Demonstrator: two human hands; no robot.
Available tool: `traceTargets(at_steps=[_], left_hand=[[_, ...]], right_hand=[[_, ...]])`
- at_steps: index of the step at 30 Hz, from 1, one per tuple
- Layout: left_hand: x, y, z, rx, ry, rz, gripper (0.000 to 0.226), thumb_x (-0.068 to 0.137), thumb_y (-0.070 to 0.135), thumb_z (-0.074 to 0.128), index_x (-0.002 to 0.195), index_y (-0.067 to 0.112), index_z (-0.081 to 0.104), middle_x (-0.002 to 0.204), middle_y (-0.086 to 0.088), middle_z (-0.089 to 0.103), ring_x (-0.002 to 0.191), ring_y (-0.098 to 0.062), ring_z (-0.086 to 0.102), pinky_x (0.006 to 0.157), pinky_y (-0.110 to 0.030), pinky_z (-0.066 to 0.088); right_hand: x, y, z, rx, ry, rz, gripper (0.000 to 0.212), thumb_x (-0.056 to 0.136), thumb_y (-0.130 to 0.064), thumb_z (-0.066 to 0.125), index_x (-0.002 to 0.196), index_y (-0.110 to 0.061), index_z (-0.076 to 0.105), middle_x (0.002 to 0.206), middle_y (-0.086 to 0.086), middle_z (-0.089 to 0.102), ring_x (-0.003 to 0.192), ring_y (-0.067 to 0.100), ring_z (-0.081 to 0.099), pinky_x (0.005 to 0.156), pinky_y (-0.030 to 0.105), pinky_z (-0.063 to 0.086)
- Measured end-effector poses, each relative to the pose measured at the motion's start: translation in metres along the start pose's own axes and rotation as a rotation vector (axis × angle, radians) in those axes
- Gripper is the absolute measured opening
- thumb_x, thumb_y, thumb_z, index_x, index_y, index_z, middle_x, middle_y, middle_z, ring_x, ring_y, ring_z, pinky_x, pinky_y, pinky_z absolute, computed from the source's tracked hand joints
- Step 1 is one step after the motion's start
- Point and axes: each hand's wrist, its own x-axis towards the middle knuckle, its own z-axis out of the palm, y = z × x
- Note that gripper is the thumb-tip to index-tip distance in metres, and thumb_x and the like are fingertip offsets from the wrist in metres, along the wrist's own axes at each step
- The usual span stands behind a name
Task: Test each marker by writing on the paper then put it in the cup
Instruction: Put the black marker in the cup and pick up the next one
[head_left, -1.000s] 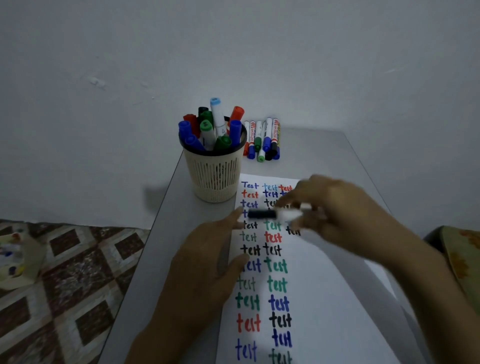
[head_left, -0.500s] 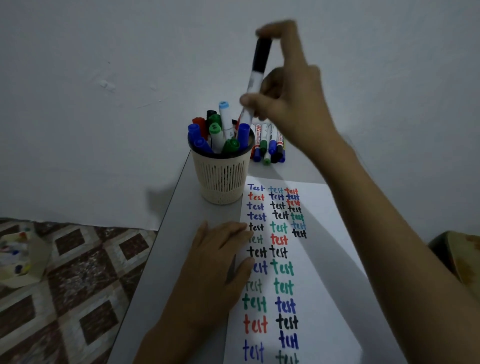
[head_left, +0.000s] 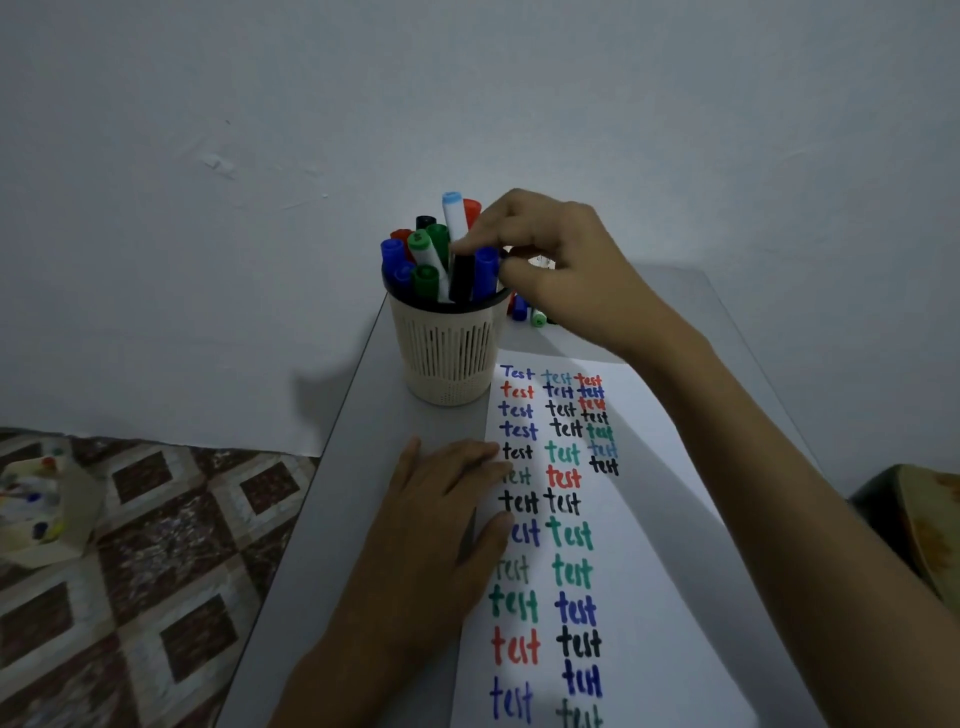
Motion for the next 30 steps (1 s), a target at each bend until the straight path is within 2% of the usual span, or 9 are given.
traceTargets(at_steps=[6,11,14,17,19,21,23,26,30], left_hand=[[0.001,0.0,0.001,0.001,0.002,0.009,0.05,0.088,0.047,0.036,0.128,0.024,0.055,0.135,0.013,0.048,0.127,0.006,0.031,0.116,-0.027,-0.001],[0.001,0.001,0.0,-0.003,0.004,0.008,0.05,0.088,0.047,0.036,0.128,0.023,0.055,0.136,0.013,0.048,0.127,0.006,0.03,0.116,-0.025,-0.002],[0.001,0.001,0.0,-0.007,-0.003,0.013,0.049,0.089,0.046,0.038,0.128,0.022,0.056,0.135,0.011,0.049,0.127,0.004,0.034,0.116,-0.027,0.0],[0.001,0.0,0.0,-0.006,-0.007,0.014,0.047,0.089,0.045,0.039,0.127,0.023,0.055,0.134,0.012,0.049,0.127,0.003,0.035,0.116,-0.028,0.002],[0.001,0.0,0.0,-0.009,-0.007,0.01,0.048,0.089,0.046,0.038,0.127,0.023,0.055,0.135,0.012,0.048,0.128,0.003,0.034,0.117,-0.027,0.001],[0.0,0.0,-0.001,-0.013,-0.008,0.01,0.049,0.089,0.046,0.038,0.127,0.023,0.056,0.135,0.012,0.048,0.128,0.003,0.034,0.116,-0.026,0.0],[0.001,0.001,-0.001,-0.01,-0.011,0.012,0.049,0.089,0.046,0.037,0.128,0.023,0.056,0.135,0.012,0.048,0.128,0.003,0.033,0.116,-0.024,-0.002],[0.001,0.0,0.0,-0.014,-0.011,0.01,0.049,0.088,0.046,0.038,0.127,0.022,0.056,0.135,0.012,0.049,0.128,0.004,0.033,0.116,-0.025,-0.001],[0.001,0.0,0.0,-0.008,-0.008,0.008,0.05,0.088,0.047,0.037,0.128,0.023,0.055,0.135,0.012,0.048,0.128,0.005,0.032,0.116,-0.027,0.0]], right_hand=[[-0.01,0.004,-0.005,0.217,0.152,0.058,0.044,0.078,0.002,0.07,0.12,-0.007,0.061,0.112,0.009,0.061,0.104,0.018,0.061,0.079,0.028,0.057],[-0.005,0.013,-0.001,0.151,0.39,0.099,0.027,0.073,-0.007,0.079,0.094,-0.008,0.062,0.098,0.006,0.066,0.086,0.013,0.068,0.069,0.021,0.056],[-0.002,0.023,-0.009,0.152,0.395,0.114,0.007,0.083,-0.01,0.07,0.09,-0.009,0.068,0.087,0.001,0.07,0.083,0.012,0.069,0.075,0.023,0.057],[0.0,0.047,-0.02,0.18,0.491,0.26,0.019,0.094,-0.002,0.051,0.104,-0.004,0.068,0.091,0.006,0.069,0.086,0.015,0.068,0.076,0.029,0.058],[-0.002,0.068,-0.022,-0.05,0.402,0.421,0.035,0.09,0.009,0.044,0.116,-0.003,0.063,0.105,0.01,0.067,0.097,0.018,0.064,0.087,0.036,0.056],[-0.01,0.084,-0.018,-0.31,0.1,0.56,0.049,0.088,0.011,0.043,0.133,-0.006,0.053,0.131,0.014,0.057,0.118,0.025,0.054,0.103,0.037,0.044],[-0.019,0.092,-0.011,-0.429,-0.128,0.611,0.053,0.09,0.002,0.048,0.142,-0.01,0.043,0.142,0.015,0.047,0.127,0.032,0.045,0.103,0.037,0.037],[-0.027,0.101,-0.005,-0.435,-0.066,0.614,0.05,0.09,-0.009,0.053,0.14,-0.016,0.047,0.136,0.016,0.051,0.119,0.031,0.05,0.091,0.033,0.04],[-0.027,0.106,-0.003,-0.395,0.117,0.586,0.028,0.089,-0.028,0.062,0.103,-0.004,0.068,0.104,0.015,0.066,0.087,0.024,0.058,0.063,0.025,0.039]])
